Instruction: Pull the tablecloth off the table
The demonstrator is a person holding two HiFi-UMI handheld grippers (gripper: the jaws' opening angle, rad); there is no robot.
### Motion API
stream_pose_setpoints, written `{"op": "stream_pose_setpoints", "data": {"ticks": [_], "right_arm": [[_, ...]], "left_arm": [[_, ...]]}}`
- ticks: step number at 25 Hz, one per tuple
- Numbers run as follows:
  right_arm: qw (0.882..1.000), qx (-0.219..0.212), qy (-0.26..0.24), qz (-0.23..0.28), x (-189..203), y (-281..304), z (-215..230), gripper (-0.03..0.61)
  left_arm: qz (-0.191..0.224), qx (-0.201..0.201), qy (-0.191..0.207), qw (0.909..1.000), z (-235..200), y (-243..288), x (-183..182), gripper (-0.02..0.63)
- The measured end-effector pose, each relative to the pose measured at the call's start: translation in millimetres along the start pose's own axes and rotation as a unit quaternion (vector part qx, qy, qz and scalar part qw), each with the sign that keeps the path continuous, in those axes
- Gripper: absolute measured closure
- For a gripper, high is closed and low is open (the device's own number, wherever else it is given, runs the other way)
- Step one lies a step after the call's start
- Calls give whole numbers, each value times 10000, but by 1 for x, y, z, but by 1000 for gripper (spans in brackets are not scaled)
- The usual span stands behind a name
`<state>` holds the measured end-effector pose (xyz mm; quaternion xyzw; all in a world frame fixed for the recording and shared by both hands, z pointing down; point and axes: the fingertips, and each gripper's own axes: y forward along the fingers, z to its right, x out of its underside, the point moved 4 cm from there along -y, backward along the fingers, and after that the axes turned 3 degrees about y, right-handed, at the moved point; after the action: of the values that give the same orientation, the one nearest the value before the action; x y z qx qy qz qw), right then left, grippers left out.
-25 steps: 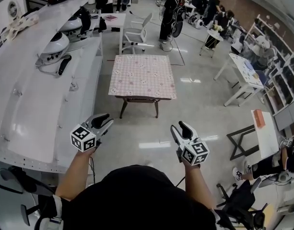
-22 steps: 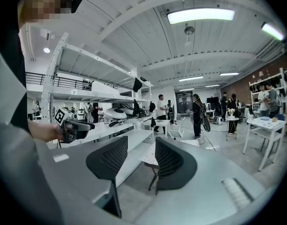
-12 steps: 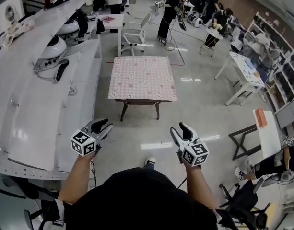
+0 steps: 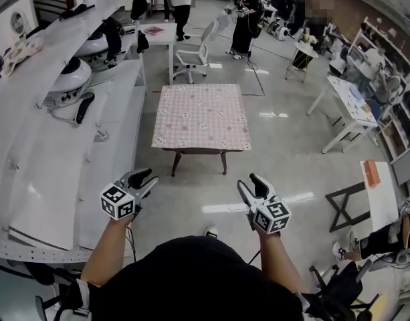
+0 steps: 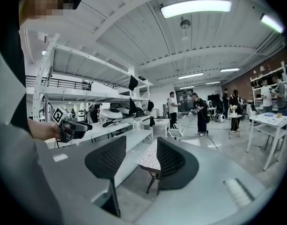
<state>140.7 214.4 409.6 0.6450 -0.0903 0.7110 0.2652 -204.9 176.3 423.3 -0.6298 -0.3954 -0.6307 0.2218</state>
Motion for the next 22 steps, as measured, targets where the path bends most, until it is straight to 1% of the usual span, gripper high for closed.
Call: {"op": "stream_pose_setpoints", "data": {"ticks": [11, 22], "right_arm": [[9998, -177, 96, -52, -16, 58, 66, 343], [9991, -363, 176, -139, -24, 88, 128, 334]], "left_arm": [[-86, -140, -79, 9998, -37, 65, -17, 466], [-153, -236, -172, 9995, -49, 127, -30, 454]]}}
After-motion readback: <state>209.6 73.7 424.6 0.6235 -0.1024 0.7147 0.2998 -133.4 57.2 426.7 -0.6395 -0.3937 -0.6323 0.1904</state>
